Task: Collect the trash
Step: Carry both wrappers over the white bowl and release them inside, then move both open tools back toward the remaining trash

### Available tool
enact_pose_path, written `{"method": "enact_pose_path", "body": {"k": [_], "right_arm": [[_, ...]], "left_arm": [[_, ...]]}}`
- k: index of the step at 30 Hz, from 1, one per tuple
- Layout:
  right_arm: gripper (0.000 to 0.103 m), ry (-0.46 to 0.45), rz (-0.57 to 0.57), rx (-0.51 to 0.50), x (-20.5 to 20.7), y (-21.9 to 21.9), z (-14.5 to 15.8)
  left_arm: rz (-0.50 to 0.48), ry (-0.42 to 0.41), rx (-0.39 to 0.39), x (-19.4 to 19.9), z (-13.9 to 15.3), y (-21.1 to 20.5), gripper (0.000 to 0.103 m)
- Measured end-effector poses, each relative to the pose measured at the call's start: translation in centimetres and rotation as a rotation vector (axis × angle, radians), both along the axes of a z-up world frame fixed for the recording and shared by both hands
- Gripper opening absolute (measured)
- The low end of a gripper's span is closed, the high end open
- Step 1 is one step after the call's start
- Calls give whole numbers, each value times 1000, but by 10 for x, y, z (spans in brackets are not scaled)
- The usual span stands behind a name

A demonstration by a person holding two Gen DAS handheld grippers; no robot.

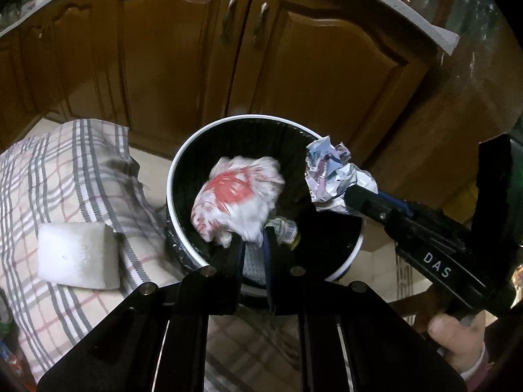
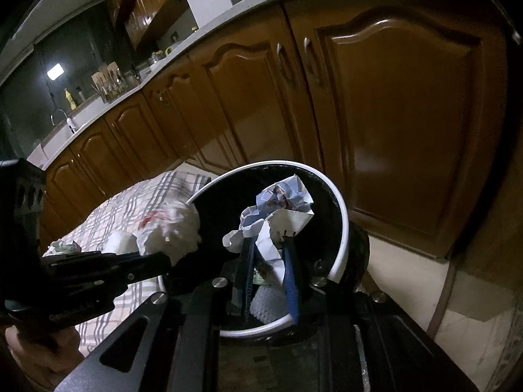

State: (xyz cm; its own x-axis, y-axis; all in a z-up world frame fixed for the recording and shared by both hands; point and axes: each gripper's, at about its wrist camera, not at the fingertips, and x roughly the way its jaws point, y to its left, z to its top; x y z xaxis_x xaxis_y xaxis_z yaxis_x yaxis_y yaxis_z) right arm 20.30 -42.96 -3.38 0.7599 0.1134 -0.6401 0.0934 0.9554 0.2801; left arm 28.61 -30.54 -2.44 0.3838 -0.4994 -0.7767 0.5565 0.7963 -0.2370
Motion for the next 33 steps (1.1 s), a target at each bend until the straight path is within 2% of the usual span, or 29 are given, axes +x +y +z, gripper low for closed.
{"method": "enact_pose_path", "body": {"k": [1,3,5,8,12,14,16,22,33], "right_arm": [[23,1,-1,1,1,-1,0],[31,2,-7,10,1,-5,0],[38,-5,-15,14,-1,-7,1],[49,-22,-26,31,-7,-10,2],[55,-33,-29,53,-14,-10,3],[71,-38,-23,65,-18,-5,3],[80,-45,-11,81,-23,1,2],[81,-43,28,106,-37,29,0],[82,-31,113,131,-48,81,-2]], "left_arm": [[1,5,5,1,-1,-1,12],[-2,18,12,3,-3,-1,29],[8,0,6,0,0,0,38],[24,-21,-6,-6,6,7,41],[53,-26,-36,-14,13,25,46],[74,-33,-49,-20,15,38,50],[95,-31,-63,-27,14,52,50],[150,-4,-77,-47,6,89,51],[255,-11,-97,-80,4,164,51]]}}
